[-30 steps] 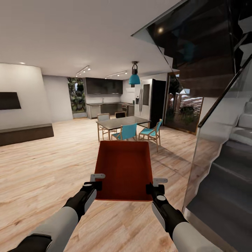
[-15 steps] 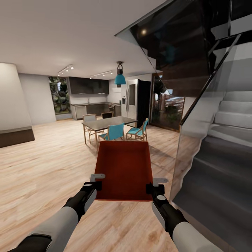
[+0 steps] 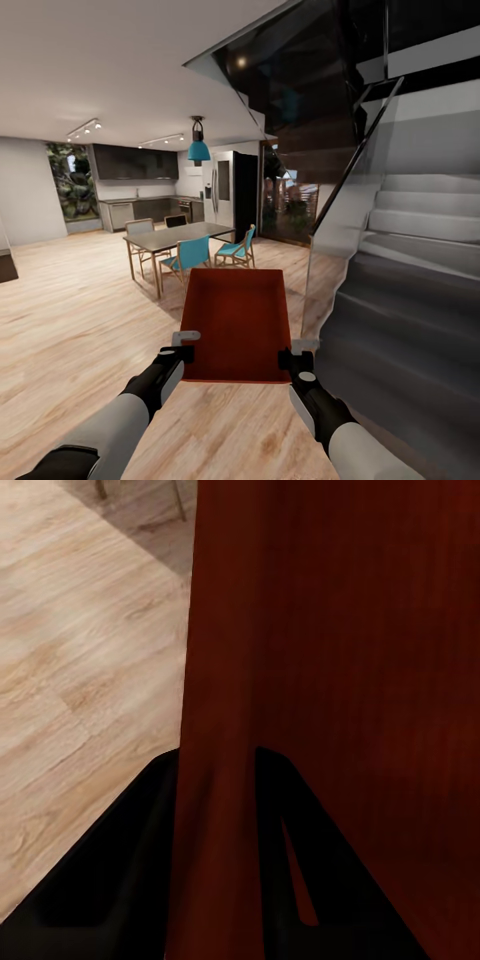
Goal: Move the two storage containers from the living room to the garage. In the garage, place one container on the floor and stack the other container on top of it (either order is fine).
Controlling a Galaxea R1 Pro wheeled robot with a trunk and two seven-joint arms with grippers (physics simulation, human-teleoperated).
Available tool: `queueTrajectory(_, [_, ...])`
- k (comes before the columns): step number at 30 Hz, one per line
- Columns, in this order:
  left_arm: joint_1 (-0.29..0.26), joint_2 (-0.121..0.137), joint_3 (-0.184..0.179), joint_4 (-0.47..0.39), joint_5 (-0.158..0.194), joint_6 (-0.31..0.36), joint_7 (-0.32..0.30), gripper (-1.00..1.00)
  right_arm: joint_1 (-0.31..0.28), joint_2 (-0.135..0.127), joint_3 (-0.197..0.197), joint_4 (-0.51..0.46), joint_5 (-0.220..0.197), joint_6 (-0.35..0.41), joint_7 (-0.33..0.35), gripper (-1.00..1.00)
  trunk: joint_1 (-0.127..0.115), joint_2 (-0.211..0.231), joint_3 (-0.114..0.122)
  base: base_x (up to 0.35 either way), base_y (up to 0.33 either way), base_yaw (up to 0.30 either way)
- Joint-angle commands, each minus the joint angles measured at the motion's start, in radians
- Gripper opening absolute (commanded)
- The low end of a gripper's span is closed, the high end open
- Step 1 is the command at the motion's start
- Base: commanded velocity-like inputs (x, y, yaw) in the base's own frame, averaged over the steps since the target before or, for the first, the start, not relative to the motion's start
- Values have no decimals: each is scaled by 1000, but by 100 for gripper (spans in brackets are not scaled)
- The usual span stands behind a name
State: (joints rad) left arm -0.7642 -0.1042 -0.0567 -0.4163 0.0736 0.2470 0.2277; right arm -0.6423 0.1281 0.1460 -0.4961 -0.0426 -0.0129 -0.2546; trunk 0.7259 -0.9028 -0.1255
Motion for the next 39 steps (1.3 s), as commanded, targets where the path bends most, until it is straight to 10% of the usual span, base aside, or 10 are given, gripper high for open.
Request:
queueTrajectory(1, [0, 8, -5, -2, 2, 8, 10, -100, -2, -2, -43, -2, 10, -2, -51, -100, 0, -1, -1, 0, 0, -283])
queueTrajectory(39, [0, 8, -5, -1, 2, 8, 10, -100, -2, -2, -43, -2, 10, -4, -51, -100, 0, -1, -1, 0, 0, -283])
